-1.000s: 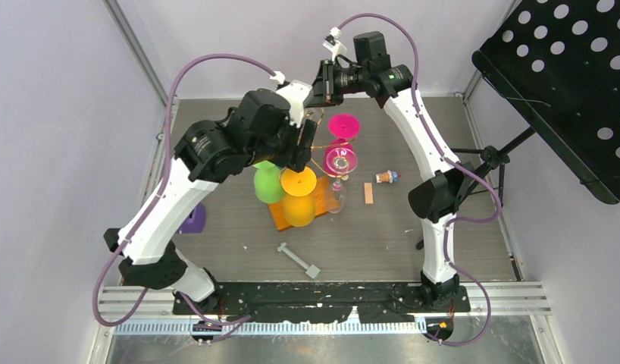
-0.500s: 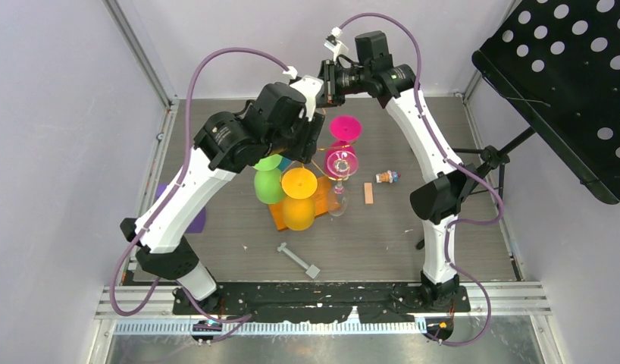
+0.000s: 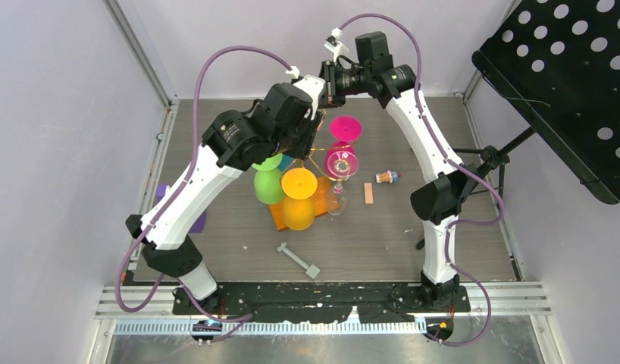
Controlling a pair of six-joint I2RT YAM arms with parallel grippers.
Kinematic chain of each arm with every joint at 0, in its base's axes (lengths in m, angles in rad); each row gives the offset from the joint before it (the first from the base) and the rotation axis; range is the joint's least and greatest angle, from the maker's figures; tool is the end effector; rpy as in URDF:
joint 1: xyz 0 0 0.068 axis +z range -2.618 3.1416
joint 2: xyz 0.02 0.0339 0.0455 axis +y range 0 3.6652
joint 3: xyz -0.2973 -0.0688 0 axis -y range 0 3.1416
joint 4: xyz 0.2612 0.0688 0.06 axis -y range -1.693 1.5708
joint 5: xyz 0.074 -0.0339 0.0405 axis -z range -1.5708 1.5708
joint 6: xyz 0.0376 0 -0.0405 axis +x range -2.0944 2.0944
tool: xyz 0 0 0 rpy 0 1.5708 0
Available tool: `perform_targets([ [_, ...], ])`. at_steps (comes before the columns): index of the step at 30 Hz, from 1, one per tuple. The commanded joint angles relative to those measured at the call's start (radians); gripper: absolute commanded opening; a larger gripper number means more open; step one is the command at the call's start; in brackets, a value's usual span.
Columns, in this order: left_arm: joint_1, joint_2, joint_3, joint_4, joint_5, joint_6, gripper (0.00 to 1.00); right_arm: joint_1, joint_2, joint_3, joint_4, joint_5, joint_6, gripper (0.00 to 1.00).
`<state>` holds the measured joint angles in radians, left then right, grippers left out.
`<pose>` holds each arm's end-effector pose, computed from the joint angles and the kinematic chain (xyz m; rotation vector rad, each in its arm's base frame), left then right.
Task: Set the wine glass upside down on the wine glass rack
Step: Turn the wine glass upside down at the wine rack.
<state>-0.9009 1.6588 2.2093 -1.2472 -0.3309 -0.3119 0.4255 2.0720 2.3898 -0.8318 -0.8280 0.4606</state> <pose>0.2091 -0.2443 0.5271 0.4812 2.1861 -0.2880 0.4247 0.2229 0.4640 -0.5096 2.1421 1.3804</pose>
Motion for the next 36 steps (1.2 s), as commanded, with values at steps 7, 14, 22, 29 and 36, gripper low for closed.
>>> perform_targets([
  [7, 0.006, 0.014, -0.011, 0.027, -0.030, -0.004, 0.36, -0.004, -0.102, 0.012, 0.040, -0.023, -0.015, 0.05],
  [14, 0.007, 0.035, -0.023, 0.033, -0.032, -0.004, 0.31, -0.004, -0.105, 0.007, 0.034, -0.023, -0.025, 0.05],
  [22, 0.009, 0.040, -0.031, 0.035, -0.047, 0.000, 0.14, -0.004, -0.108, 0.002, 0.030, -0.022, -0.030, 0.05],
  [29, 0.014, 0.026, -0.057, 0.044, -0.051, 0.004, 0.00, -0.004, -0.126, -0.004, 0.015, -0.023, -0.042, 0.06],
  [36, 0.016, 0.015, -0.080, 0.057, -0.049, 0.005, 0.00, -0.003, -0.144, -0.042, -0.009, -0.025, -0.066, 0.05],
])
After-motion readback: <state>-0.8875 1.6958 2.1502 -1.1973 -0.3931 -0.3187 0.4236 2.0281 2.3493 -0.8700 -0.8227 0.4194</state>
